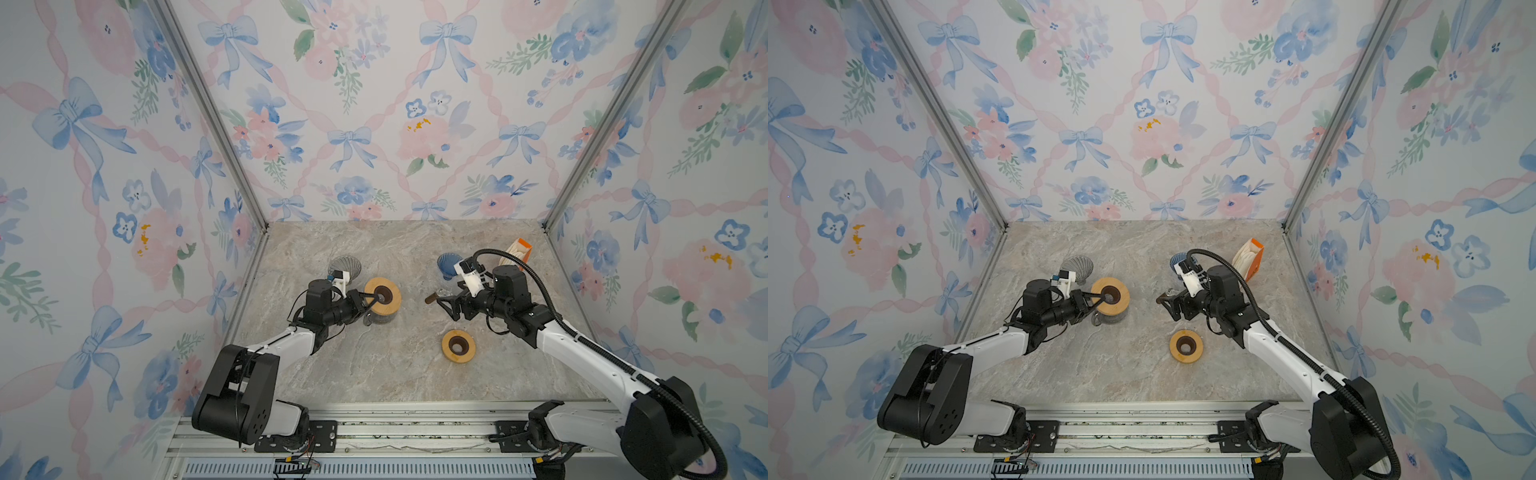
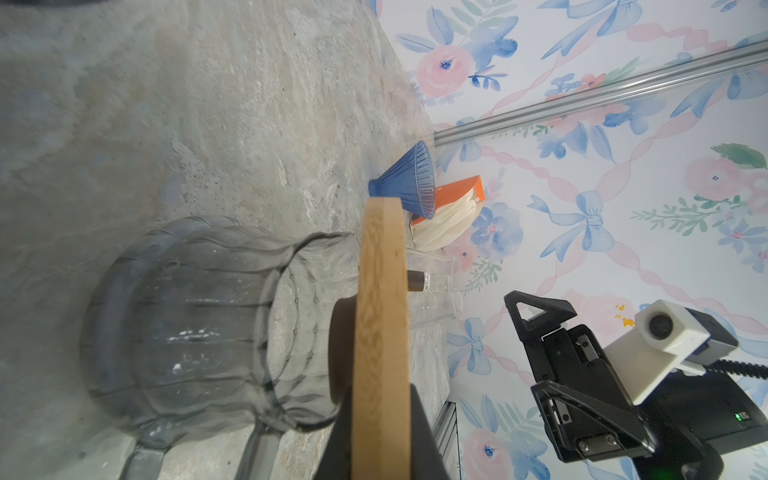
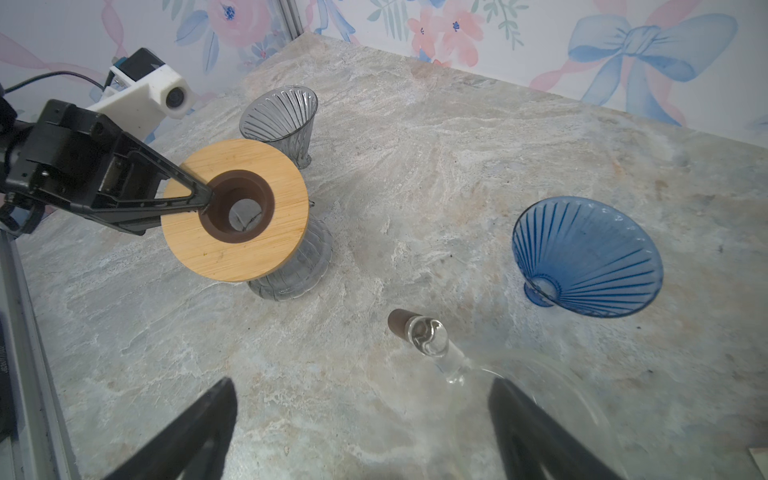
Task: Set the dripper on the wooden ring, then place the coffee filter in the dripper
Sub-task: 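Lower the wooden holder onto the glass pitcher's mouth with the left gripper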
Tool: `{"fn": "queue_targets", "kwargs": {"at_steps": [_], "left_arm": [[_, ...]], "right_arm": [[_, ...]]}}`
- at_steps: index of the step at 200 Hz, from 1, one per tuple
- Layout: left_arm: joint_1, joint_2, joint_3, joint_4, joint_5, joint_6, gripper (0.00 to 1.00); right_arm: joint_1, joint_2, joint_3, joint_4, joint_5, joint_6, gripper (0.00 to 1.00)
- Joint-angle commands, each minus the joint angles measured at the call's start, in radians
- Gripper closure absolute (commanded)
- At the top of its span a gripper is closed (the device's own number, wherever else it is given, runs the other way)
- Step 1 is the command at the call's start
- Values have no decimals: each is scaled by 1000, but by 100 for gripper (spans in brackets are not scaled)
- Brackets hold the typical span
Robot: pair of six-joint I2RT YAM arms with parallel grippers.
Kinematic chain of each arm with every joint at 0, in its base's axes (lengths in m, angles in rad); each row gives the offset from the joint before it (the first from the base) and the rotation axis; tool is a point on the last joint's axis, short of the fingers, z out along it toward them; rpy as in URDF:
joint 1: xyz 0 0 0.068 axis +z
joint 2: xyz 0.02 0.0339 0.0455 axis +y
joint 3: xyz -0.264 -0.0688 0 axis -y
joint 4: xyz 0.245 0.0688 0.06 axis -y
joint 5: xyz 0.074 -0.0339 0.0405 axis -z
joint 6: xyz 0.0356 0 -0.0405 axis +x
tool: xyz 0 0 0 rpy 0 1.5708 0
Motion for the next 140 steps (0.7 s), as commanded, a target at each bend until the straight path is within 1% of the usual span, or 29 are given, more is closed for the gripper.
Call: {"fn": "queue_targets", "kwargs": {"at_steps": [1, 74, 140], "left_arm": [[14, -3, 9, 28, 15, -2, 96], [23, 20, 73, 29, 82, 15, 93], [28, 10, 38, 28, 50, 12, 93]], "right_arm": [[10, -19, 25, 1, 12, -3, 4], [11, -24, 24, -13, 16, -1, 3], [12, -13, 18, -9, 10, 6, 4]]}}
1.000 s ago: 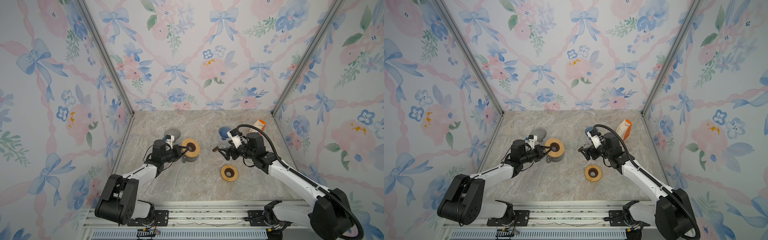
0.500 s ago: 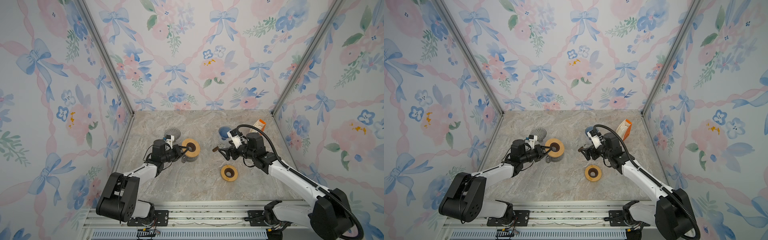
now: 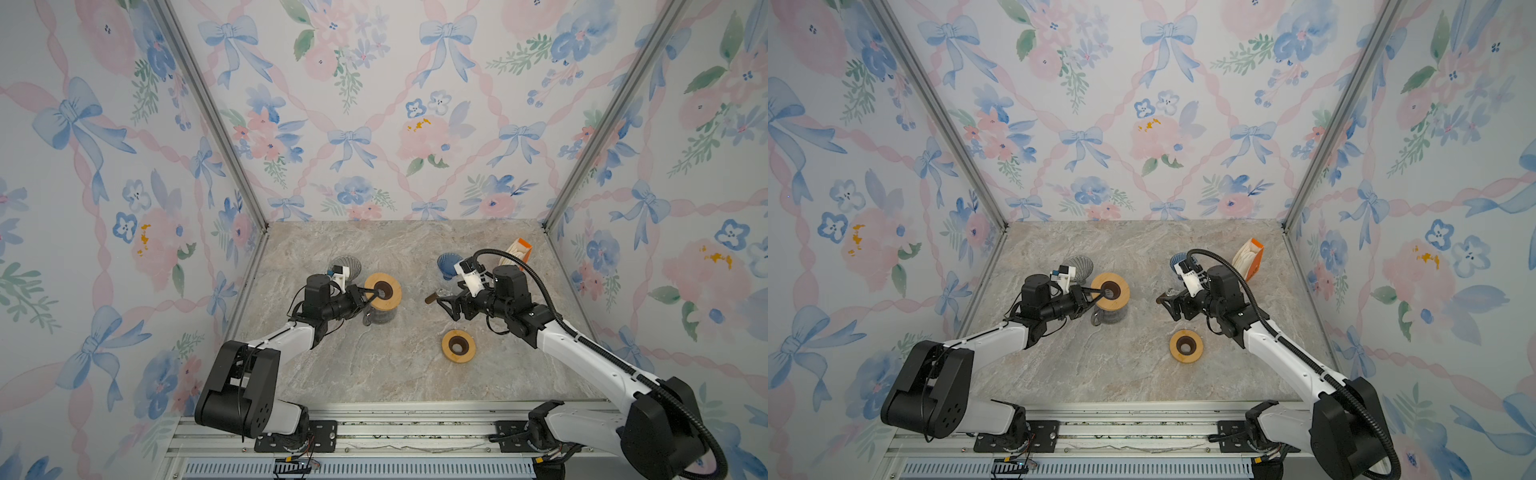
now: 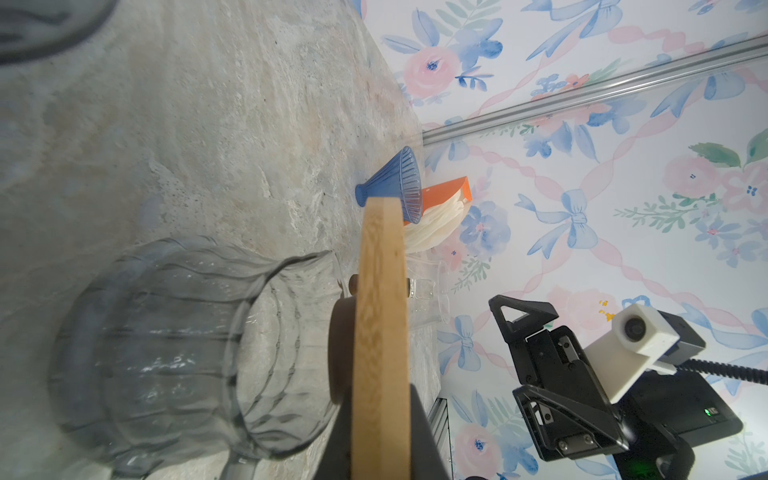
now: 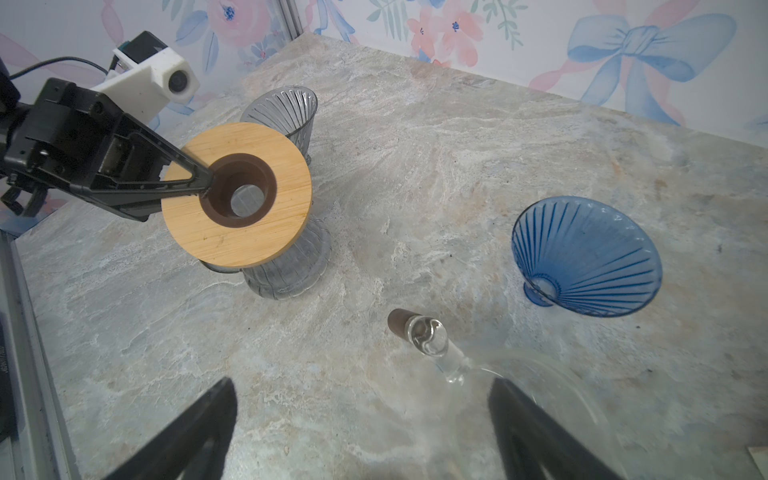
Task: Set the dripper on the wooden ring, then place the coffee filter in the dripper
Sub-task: 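Lower the wooden holder onto the glass pitcher's mouth with the left gripper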
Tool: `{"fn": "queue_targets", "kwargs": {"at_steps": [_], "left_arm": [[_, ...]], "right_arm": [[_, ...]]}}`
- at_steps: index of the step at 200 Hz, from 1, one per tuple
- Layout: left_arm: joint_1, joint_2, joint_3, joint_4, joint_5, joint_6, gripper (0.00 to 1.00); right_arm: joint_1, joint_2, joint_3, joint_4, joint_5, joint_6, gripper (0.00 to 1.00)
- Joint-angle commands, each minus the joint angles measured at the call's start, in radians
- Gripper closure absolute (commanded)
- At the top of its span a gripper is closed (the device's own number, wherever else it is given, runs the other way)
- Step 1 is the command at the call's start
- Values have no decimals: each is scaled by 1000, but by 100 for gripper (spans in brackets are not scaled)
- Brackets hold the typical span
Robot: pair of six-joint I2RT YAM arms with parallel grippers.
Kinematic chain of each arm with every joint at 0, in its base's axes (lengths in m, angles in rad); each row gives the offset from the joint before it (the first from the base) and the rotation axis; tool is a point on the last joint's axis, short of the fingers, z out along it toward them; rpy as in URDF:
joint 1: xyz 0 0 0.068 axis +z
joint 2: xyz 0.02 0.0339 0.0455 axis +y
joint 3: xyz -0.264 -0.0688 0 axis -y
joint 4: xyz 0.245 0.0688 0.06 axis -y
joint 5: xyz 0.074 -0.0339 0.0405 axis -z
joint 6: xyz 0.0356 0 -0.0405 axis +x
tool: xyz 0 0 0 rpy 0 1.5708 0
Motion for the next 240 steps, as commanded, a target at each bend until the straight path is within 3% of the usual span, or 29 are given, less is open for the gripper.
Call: {"fn": "queue_targets", "kwargs": {"at_steps": [1, 70, 123, 212, 240], "left_arm": [[6, -18, -10, 32, 4, 12, 93], [15, -30, -32, 32, -9, 7, 89], [25, -33, -43, 32, -18, 9, 77], [52, -30, -48, 32, -18, 12, 72], [63, -28, -50, 32, -19, 12, 65]], "right_arm": [[11, -11, 19, -7, 10, 6, 4], [13, -12, 20, -11, 10, 0, 4], [13, -21, 24, -27, 28, -14, 4], [13, -10, 37, -24, 23, -16, 4], [13, -12, 35, -24, 23, -11, 4]]}}
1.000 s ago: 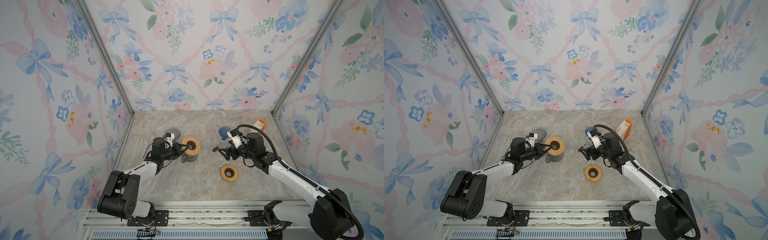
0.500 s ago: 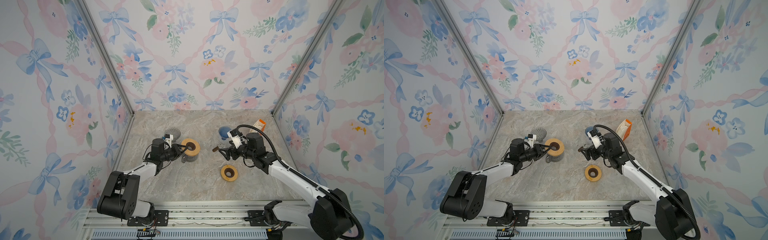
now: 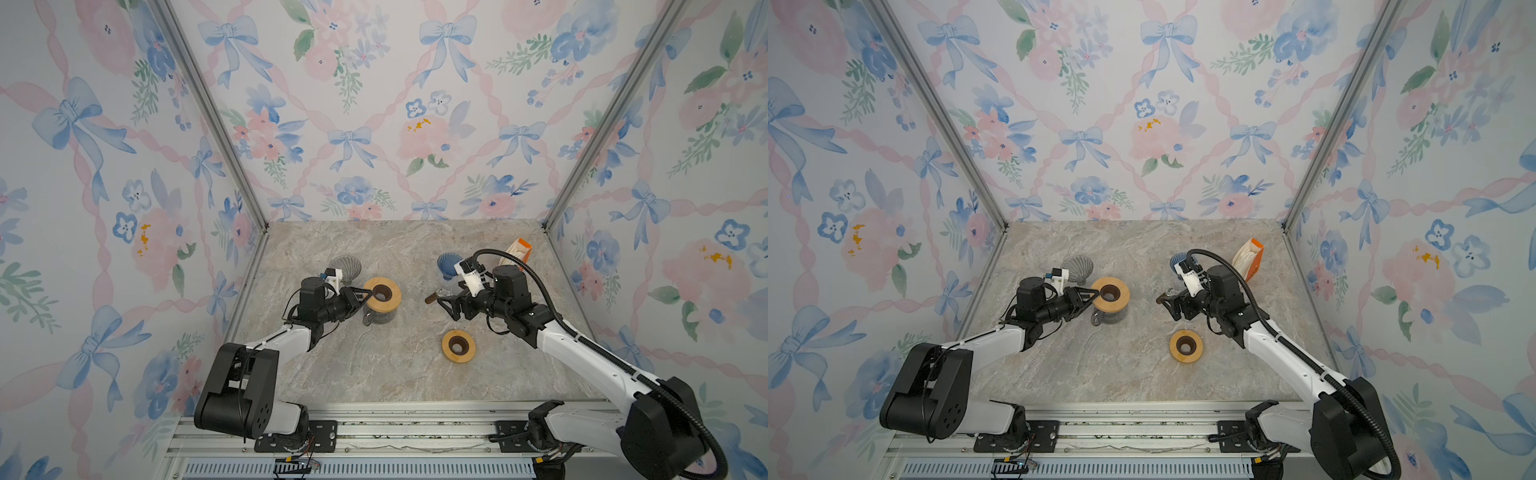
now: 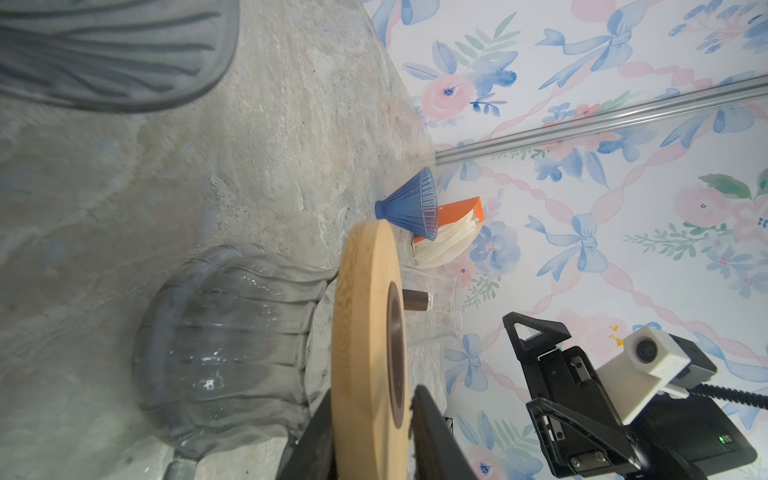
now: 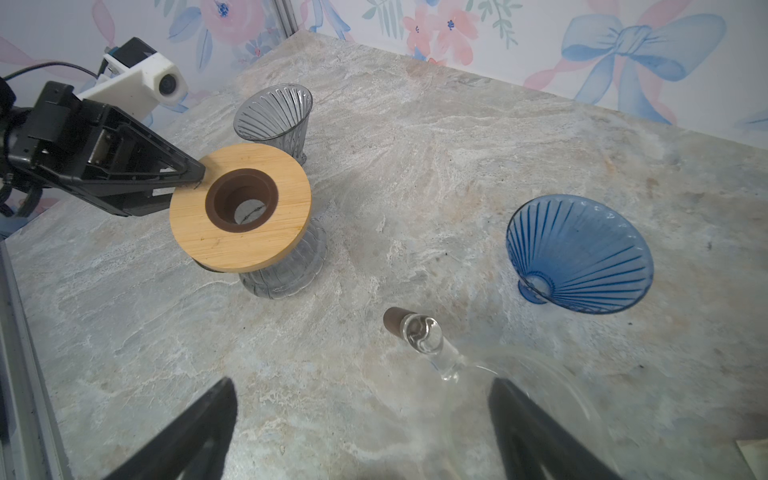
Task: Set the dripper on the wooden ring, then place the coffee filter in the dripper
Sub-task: 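Lower the wooden holder onto the glass pitcher's mouth with the left gripper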
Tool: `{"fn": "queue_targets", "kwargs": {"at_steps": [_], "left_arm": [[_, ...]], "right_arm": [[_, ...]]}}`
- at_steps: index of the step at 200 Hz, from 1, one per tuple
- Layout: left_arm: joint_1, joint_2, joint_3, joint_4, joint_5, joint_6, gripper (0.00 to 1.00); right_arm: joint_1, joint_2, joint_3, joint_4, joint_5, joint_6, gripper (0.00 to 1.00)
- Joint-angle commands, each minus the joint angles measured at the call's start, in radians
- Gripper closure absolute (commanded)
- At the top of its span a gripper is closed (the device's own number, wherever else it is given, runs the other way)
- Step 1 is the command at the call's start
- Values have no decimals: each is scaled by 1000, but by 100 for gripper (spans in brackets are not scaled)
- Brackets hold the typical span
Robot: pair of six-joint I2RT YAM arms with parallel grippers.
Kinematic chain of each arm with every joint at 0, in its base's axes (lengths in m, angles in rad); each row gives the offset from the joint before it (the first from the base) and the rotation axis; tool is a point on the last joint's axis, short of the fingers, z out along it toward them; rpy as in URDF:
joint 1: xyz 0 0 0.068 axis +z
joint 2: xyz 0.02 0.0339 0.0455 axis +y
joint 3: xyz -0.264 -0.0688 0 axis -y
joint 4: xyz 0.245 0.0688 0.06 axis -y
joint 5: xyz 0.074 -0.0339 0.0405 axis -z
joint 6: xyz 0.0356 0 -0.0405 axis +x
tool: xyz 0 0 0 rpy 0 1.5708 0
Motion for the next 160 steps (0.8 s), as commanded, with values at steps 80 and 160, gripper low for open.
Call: {"fn": "queue_targets", "kwargs": {"at_steps": [80, 160], "left_arm": [[31, -50, -18, 10, -16, 28, 59], [62, -75, -3, -65, -18, 77, 56]], "right_arm": [[22, 18, 52, -2, -10, 6, 4], [42, 59, 92, -1, -24, 7, 3]]}}
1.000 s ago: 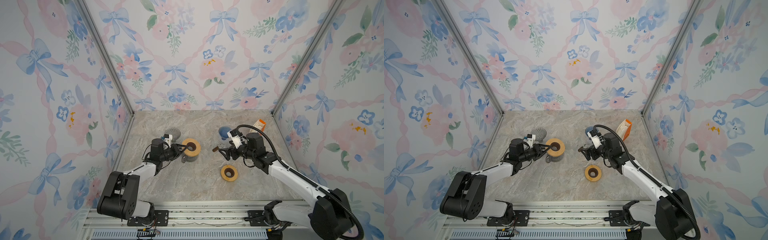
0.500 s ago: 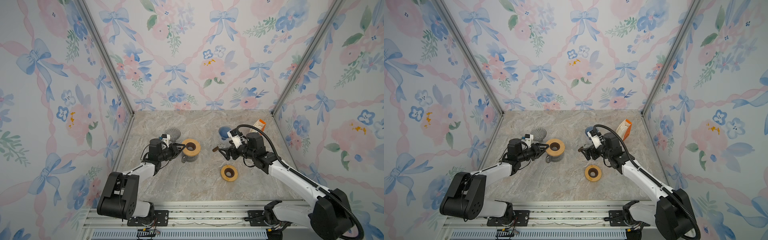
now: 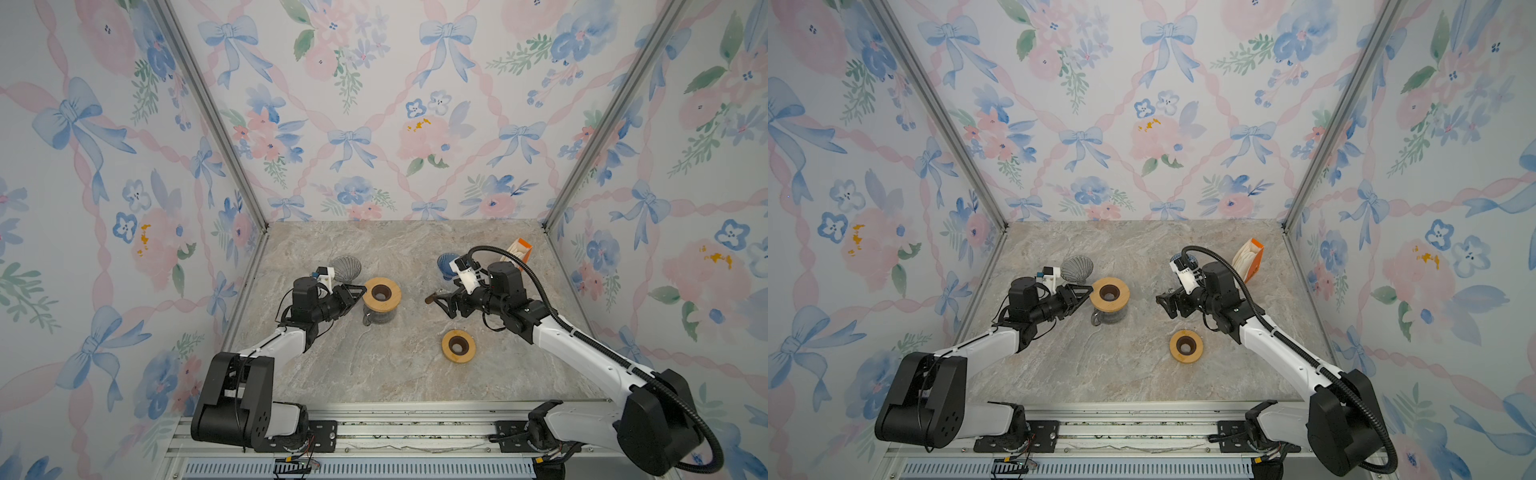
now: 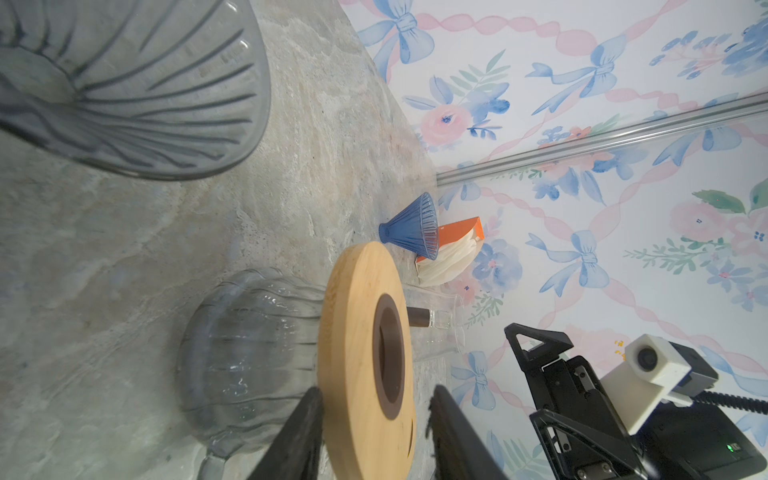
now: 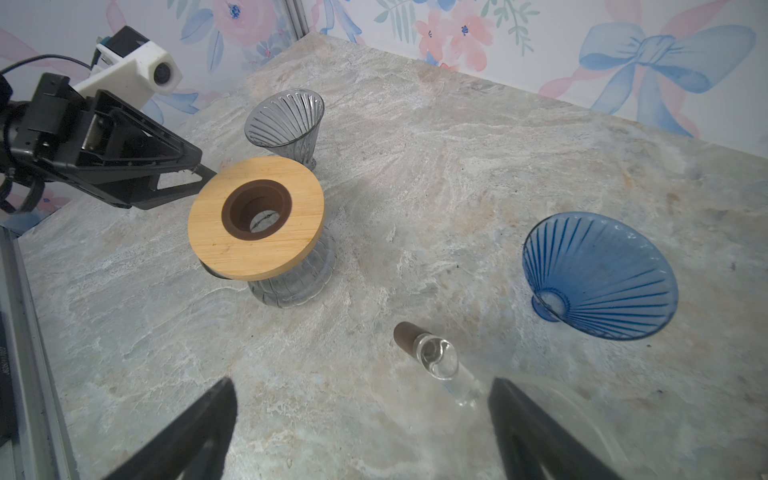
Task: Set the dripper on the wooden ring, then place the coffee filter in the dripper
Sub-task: 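Lower the wooden holder onto the glass pitcher's mouth with the left gripper, then open and withdraw the left gripper while the right gripper nears the blue dripper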
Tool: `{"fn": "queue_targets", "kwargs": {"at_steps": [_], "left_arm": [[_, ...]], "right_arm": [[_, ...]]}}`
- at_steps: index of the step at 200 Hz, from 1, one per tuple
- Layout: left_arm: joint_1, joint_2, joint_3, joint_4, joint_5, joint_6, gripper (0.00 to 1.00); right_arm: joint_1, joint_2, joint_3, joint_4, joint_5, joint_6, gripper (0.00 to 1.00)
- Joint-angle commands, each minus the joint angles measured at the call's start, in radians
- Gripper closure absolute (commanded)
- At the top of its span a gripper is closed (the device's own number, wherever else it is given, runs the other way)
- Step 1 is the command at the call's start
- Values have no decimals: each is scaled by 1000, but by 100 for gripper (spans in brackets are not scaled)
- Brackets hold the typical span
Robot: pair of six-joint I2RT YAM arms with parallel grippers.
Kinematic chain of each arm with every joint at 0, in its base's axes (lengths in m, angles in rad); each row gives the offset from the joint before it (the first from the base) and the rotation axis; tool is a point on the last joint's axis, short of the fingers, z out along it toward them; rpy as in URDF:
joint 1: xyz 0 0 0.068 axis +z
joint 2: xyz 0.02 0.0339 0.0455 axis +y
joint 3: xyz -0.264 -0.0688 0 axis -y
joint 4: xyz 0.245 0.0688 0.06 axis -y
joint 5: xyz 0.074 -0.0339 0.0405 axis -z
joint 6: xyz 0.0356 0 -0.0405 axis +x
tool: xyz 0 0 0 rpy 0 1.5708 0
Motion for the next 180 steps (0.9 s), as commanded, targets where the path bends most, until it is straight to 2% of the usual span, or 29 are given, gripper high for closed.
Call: {"fn": "queue_targets", "kwargs": {"at_steps": [1, 51, 91, 112, 133, 180], "left_arm": [[11, -23, 5, -37, -7, 44, 55], [38, -45, 4, -69, -1, 63, 54], [54, -85, 61, -187, -18, 136, 47], [59, -108, 115, -303, -53, 203, 38], [59, -126, 183, -434, -101, 291, 25], [77, -139, 309, -564, -154, 398, 4]], "right_arm": [[17, 10, 42, -1, -14, 5, 4], [24, 19, 57, -1, -22, 4, 3], [30, 25, 76, -4, -25, 1, 3], [39, 22, 86, -3, -27, 3, 4], [50, 24, 98, 6, -26, 3, 4], [92, 51, 135, 25, 10, -5, 3]]}}
